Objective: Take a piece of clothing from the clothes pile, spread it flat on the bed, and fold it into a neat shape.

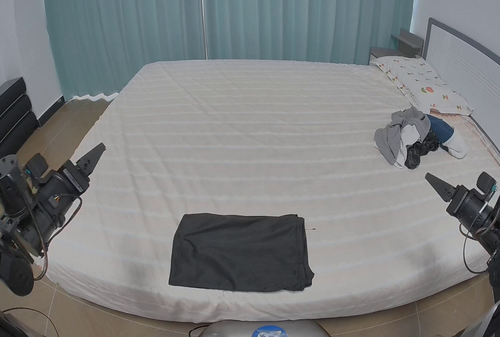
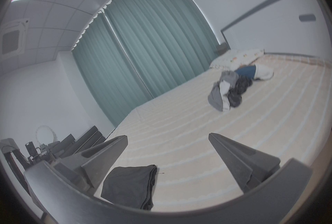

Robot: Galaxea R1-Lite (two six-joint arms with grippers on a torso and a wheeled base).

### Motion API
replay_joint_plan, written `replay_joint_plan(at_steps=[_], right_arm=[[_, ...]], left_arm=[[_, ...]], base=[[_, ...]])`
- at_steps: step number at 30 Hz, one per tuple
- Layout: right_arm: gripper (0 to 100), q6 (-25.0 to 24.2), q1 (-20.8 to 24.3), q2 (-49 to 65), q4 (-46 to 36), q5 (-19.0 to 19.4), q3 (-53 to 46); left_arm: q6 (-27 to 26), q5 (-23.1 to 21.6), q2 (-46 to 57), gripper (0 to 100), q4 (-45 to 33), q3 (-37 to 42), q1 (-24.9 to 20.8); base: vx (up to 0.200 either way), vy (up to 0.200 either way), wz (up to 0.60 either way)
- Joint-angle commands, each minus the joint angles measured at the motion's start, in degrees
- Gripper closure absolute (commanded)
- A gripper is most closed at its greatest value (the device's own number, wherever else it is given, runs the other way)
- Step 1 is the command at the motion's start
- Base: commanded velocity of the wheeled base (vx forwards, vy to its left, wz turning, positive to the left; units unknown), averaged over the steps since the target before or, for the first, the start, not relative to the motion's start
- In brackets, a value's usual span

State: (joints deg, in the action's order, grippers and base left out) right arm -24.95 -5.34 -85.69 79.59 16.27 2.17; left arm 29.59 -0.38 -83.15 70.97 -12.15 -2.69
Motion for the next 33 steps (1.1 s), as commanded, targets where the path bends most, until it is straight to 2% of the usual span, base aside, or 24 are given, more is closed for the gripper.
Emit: replay_joint_plan(at_steps=[1,2,5,6,7,8,11,12,13,15,16,18,22,24,25,26,33], right_arm=[[0,8.78,-0.02,40.69,-28.35,1.66,-2.08],[0,9.05,0.07,42.88,-30.46,1.92,-1.99],[0,10.54,1.03,59.32,-49.71,2.18,0.03],[0,10.80,1.03,60.64,-51.56,2.18,0.29],[0,12.39,1.38,69.60,-62.72,2.18,2.22],[0,13.26,1.91,74.61,-69.22,2.18,3.63],[0,16.08,5.60,85.69,-86.36,2.45,8.55],[0,17.48,5.69,85.69,-90.58,2.01,9.87],[0,17.57,5.60,85.69,-91.46,1.92,10.22],[0,17.66,5.43,85.69,-91.11,-0.10,10.31],[0,18.19,5.43,85.69,-90.58,-1.25,10.05],[0,19.77,5.34,85.69,-88.65,-2.92,9.26],[0,23.11,5.34,85.69,-81.79,-5.20,4.51],[0,25.66,5.34,85.69,-75.37,-8.01,-0.59],[0,25.66,5.34,85.69,-75.37,-8.01,-0.59],[0,28.82,5.34,85.69,-72.39,-10.30,-2.17],[0,28.73,5.16,85.69,-71.51,-12.93,-2.17]], left_arm=[[-10.69,-0.41,24.97,0,-4.26,11.01,3.22],[-10.78,-0.50,26.11,0,-4.88,11.54,3.22],[-11.13,-0.50,37.45,0,-15.60,11.98,3.13],[-11.22,-0.59,38.68,0,-16.66,11.89,3.13],[-12.36,-1.29,46.24,0,-23.42,11.71,2.96],[-13.77,-2.08,50.81,0,-27.56,11.54,2.78],[-17.81,-4.90,63.55,0,-41.62,10.13,2.69],[-18.95,-5.69,68.12,0,-46.89,9.25,2.69],[-19.39,-5.95,70.06,0,-49.18,8.81,2.69],[-21.50,-7.44,80.34,0,-62.36,6.44,2.61],[-22.56,-7.97,83.15,0,-66.32,5.91,2.69],[-25.63,-7.18,83.15,0,-69.92,5.91,2.78],[-24.14,-5.86,83.15,0,-69.48,7.32,2.78],[-25.19,-5.77,83.15,0,-67.55,9.17,2.78],[-25.19,-5.77,83.15,0,-67.55,9.17,2.78],[-27.92,-5.42,83.15,0,-63.94,12.15,2.78],[-31.52,-4.10,83.15,0,-64.91,12.15,2.78]], base=[[0.000,0.000,0.00],[0.000,0.000,0.00],[0.000,0.000,0.00],[0.000,0.000,0.00],[0.000,0.000,0.00],[0.000,0.000,0.00],[0.000,0.000,0.00],[0.000,0.000,0.00],[0.000,0.000,0.00],[0.000,0.000,0.00],[0.000,0.000,0.00],[0.000,0.000,0.00],[0.000,0.000,0.00],[0.000,0.000,0.00],[0.000,0.000,0.00],[0.000,0.000,0.00],[0.000,0.000,0.00]])
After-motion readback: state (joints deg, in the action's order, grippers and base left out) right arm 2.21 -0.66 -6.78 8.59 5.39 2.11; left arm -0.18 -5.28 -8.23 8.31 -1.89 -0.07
